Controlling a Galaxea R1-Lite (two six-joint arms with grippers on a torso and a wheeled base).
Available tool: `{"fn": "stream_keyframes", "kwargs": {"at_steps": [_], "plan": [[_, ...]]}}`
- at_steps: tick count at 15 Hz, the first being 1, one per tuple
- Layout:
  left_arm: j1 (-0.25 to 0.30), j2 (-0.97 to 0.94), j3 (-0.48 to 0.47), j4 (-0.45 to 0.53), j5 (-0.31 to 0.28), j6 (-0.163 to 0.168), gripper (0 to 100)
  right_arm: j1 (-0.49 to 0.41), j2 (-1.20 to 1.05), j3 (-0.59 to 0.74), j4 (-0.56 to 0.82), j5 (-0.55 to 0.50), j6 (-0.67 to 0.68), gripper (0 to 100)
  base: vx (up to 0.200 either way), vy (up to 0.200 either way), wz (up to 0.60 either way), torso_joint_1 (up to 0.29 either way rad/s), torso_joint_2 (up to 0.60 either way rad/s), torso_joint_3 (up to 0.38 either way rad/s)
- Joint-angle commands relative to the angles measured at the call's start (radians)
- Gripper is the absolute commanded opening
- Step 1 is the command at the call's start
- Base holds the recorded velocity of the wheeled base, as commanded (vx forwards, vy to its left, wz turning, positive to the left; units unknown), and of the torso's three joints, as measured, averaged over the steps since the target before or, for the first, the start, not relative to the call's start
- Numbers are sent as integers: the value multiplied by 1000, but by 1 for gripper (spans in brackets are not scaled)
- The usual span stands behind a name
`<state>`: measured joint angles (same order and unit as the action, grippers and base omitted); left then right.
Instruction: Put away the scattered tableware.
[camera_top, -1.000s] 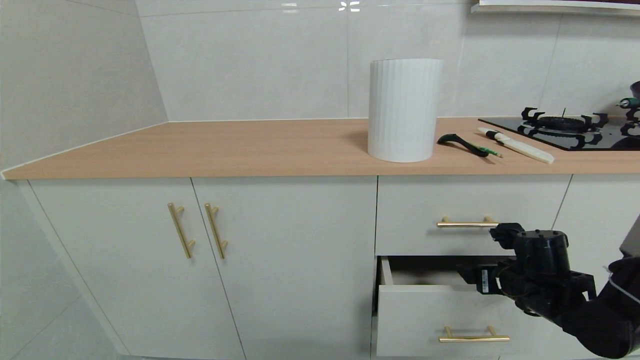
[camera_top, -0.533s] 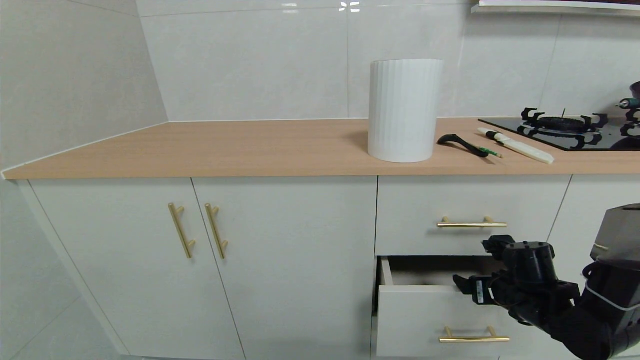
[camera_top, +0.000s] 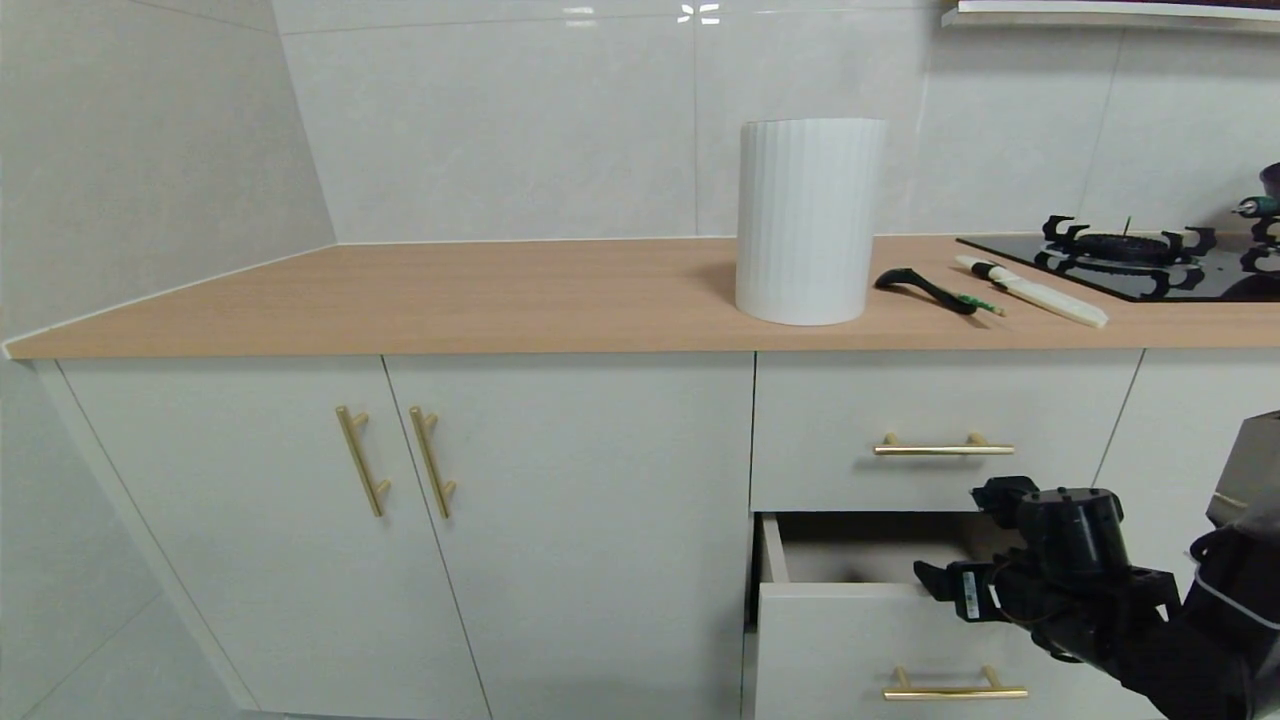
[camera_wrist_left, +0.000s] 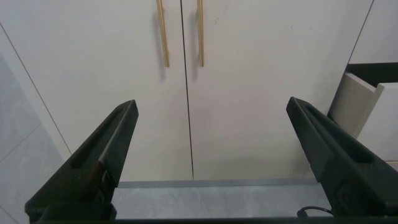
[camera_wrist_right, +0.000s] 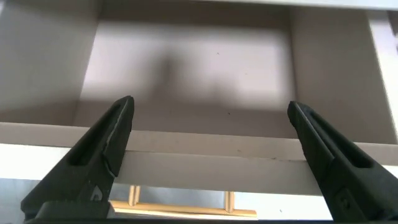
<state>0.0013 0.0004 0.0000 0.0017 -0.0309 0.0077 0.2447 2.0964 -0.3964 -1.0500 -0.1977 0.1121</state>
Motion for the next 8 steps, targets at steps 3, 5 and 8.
{"fn": "stream_keyframes", "kwargs": {"at_steps": [3, 5, 8], "plan": [[0, 0, 0, 0, -1, 0, 100, 1, -42, 2, 73, 3, -20, 100, 0, 0, 0, 0, 0, 0], [0, 0, 0, 0, 0, 0, 100, 16, -73, 2, 122, 6, -23, 100, 0, 0, 0, 0, 0, 0], [0, 0, 0, 0, 0, 0, 100, 53, -147, 2, 249, 7, -29, 100, 0, 0, 0, 0, 0, 0]]}}
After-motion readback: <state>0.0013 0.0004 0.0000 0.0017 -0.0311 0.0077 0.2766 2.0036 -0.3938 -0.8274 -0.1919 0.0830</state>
